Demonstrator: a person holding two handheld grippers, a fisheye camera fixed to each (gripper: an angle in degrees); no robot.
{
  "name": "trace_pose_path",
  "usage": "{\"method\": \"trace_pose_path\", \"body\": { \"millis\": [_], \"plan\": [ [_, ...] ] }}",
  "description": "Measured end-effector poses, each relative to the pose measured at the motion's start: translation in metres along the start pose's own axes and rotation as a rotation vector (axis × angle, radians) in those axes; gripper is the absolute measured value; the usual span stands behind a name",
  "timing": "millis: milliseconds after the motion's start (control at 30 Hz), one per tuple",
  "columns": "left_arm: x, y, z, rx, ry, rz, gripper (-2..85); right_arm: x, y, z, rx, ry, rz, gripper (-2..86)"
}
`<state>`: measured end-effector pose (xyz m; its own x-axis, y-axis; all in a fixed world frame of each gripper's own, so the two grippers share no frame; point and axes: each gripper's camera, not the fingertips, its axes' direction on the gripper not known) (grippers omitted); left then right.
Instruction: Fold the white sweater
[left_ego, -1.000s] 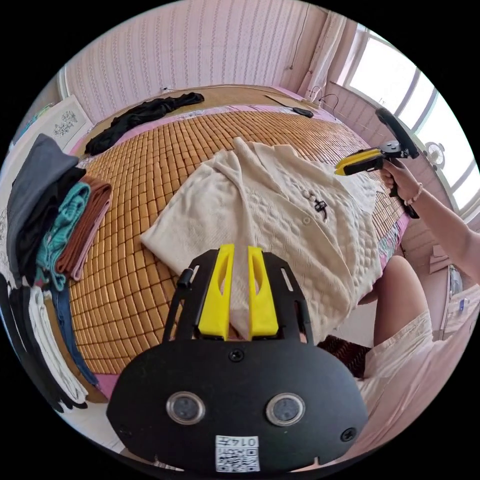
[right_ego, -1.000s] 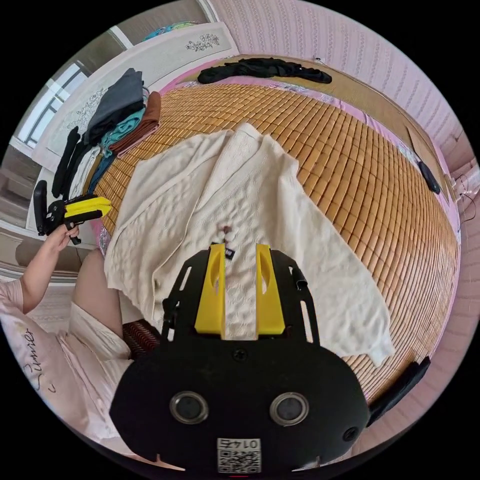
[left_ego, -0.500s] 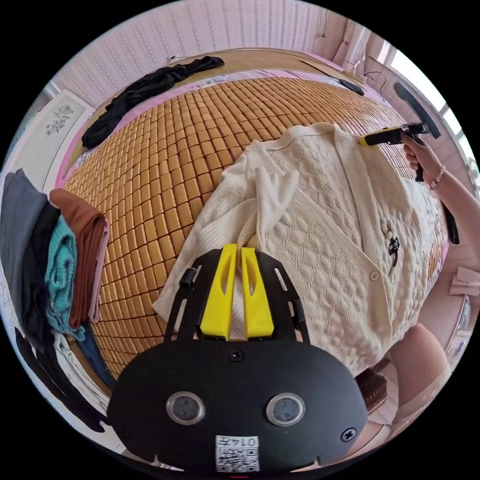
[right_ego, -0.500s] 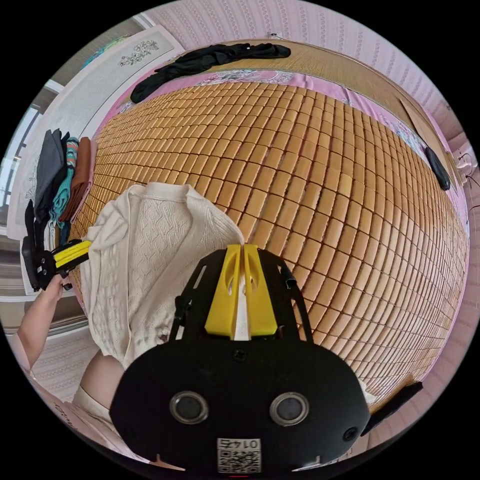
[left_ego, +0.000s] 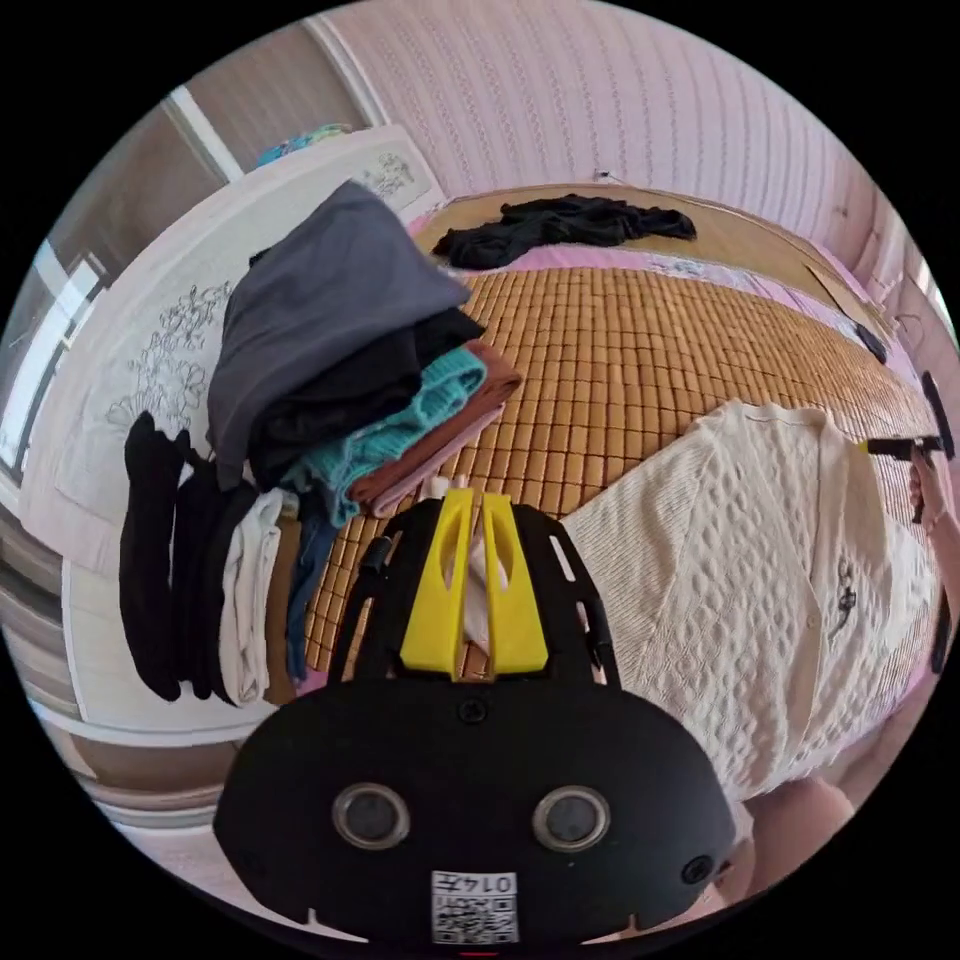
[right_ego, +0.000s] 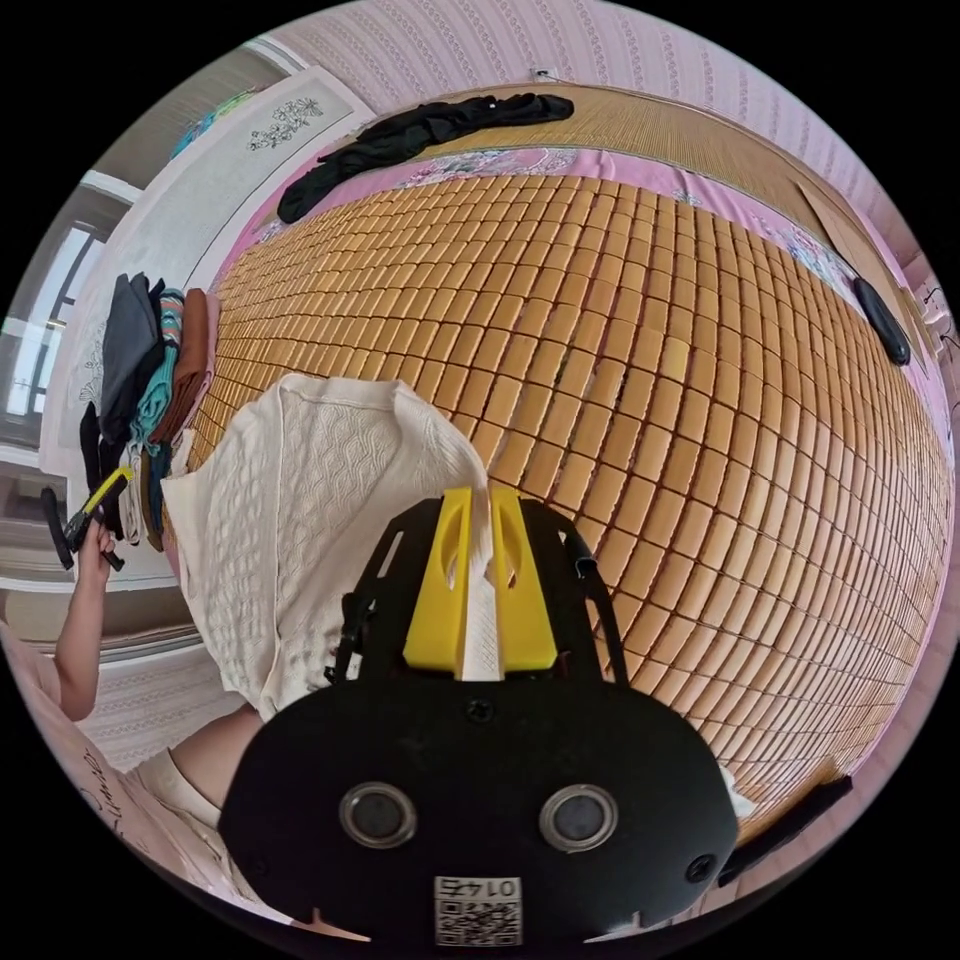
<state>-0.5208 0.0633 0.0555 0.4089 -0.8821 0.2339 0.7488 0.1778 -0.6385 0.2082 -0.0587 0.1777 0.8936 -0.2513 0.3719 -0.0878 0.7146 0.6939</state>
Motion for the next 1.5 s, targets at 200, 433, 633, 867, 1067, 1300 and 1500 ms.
{"method": "trace_pose_path", "body": {
  "millis": [200,433,633,867,1067,1300,1500],
  "plan": [
    [0.111,-0.065,0.018,0.092,0.276,0.253,1.5,0.006,-0.002,0.007,-0.044,-0.029,-0.024,10.2],
    [0.214,-0.112,0.109,-0.148,0.305,0.407,4.7,0.006,-0.012,0.021,-0.048,-0.005,-0.081,2.9],
    [0.231,-0.131,0.122,-0.149,0.267,0.458,-0.5,0.023,-0.011,0.003,-0.026,-0.005,-0.067,1.3],
    [0.237,-0.134,0.143,-0.116,0.269,0.359,1.6,0.045,0.011,0.012,0.012,-0.082,0.033,5.5],
    [0.236,-0.134,0.106,-0.036,0.184,0.452,4.4,0.087,0.112,-0.050,0.214,-0.065,0.213,8.4],
    [0.289,-0.116,0.070,-0.028,0.492,0.665,4.9,0.165,0.267,-0.088,0.148,0.157,0.610,12.1],
    [0.420,-0.101,0.058,0.014,0.705,0.810,5.3,0.216,0.338,-0.090,0.135,0.190,0.809,14.8]
  ]
}}
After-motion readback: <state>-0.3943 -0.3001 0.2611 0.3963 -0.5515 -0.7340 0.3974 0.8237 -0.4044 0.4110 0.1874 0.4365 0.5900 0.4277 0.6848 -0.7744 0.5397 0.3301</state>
